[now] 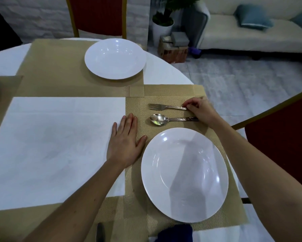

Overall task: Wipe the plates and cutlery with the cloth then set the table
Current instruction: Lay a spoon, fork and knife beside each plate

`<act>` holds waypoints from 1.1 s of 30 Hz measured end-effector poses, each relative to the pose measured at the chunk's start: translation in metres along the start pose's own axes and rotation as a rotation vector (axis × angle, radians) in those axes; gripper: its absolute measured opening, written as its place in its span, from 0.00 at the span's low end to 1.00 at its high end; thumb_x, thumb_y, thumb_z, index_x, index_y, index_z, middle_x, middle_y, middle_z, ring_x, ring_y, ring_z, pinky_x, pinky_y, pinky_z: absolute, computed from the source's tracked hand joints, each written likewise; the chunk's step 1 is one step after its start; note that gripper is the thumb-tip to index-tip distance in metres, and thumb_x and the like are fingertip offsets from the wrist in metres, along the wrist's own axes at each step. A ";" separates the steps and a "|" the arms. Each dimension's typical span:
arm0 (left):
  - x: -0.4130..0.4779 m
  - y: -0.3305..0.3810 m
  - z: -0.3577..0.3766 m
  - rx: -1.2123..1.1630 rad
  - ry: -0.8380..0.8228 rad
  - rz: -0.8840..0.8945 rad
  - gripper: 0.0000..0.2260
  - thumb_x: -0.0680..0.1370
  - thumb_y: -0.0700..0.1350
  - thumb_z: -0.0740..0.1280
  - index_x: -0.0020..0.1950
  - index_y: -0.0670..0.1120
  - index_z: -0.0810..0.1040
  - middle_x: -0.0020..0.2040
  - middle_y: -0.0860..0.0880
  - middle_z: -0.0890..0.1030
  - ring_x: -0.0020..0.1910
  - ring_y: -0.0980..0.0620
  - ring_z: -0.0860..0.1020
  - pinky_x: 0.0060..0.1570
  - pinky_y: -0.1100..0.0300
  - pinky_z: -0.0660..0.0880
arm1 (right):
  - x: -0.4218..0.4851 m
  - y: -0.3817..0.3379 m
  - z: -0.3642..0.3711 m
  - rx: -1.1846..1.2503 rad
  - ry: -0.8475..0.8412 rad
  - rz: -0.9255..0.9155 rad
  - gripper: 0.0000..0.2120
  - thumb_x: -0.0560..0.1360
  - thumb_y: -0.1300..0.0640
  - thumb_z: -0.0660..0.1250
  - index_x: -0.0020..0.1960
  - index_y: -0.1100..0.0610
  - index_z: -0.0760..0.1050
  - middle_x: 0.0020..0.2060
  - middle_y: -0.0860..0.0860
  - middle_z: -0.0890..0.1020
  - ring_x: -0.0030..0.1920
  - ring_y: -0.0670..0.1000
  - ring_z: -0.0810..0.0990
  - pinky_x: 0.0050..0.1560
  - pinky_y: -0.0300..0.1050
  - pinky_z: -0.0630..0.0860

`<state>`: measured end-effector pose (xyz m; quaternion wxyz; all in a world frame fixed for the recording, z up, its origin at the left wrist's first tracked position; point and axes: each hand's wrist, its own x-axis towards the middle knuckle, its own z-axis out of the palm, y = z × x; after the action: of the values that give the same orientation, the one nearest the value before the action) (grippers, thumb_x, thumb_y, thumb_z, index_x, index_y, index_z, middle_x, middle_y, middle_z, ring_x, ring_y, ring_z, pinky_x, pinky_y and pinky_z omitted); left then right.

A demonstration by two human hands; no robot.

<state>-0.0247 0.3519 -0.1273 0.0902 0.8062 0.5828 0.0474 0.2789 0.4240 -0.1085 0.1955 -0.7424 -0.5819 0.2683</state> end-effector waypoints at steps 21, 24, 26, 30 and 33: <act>-0.038 -0.114 -0.092 0.065 0.000 -0.109 0.27 0.82 0.56 0.43 0.78 0.43 0.46 0.79 0.47 0.47 0.78 0.50 0.44 0.74 0.52 0.40 | -0.051 -0.191 0.049 0.040 0.071 -0.122 0.14 0.78 0.56 0.61 0.62 0.56 0.78 0.59 0.53 0.80 0.57 0.58 0.78 0.56 0.46 0.71; -0.069 -0.177 -0.120 0.094 0.122 -0.201 0.34 0.77 0.58 0.37 0.77 0.40 0.55 0.77 0.44 0.56 0.77 0.45 0.54 0.74 0.46 0.50 | -0.068 -0.257 0.092 0.102 0.038 -0.206 0.14 0.78 0.61 0.62 0.62 0.60 0.78 0.61 0.56 0.79 0.62 0.58 0.75 0.62 0.44 0.68; -0.095 -0.223 -0.131 0.074 0.217 -0.261 0.32 0.78 0.56 0.44 0.73 0.37 0.64 0.73 0.39 0.66 0.73 0.40 0.64 0.70 0.42 0.59 | -0.081 -0.297 0.127 0.118 -0.005 -0.236 0.15 0.78 0.61 0.62 0.63 0.60 0.77 0.62 0.54 0.79 0.63 0.56 0.75 0.62 0.41 0.66; -0.155 -0.301 -0.139 0.049 0.352 -0.340 0.27 0.79 0.52 0.52 0.67 0.33 0.72 0.67 0.36 0.73 0.66 0.37 0.72 0.64 0.40 0.67 | -0.105 -0.368 0.189 0.114 -0.063 -0.295 0.15 0.76 0.62 0.62 0.62 0.57 0.77 0.61 0.52 0.79 0.63 0.53 0.75 0.62 0.40 0.67; -0.199 -0.347 -0.120 0.056 0.271 -0.373 0.29 0.79 0.55 0.49 0.70 0.35 0.69 0.69 0.38 0.71 0.68 0.39 0.71 0.67 0.41 0.63 | -0.118 -0.417 0.227 0.091 -0.097 -0.303 0.14 0.76 0.60 0.62 0.60 0.56 0.78 0.59 0.53 0.80 0.61 0.54 0.76 0.62 0.47 0.71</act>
<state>-0.4323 0.2797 -0.0740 -0.0040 0.6730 0.7296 0.1213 -0.2009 0.4076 -0.0143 0.2390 -0.6229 -0.6830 0.2973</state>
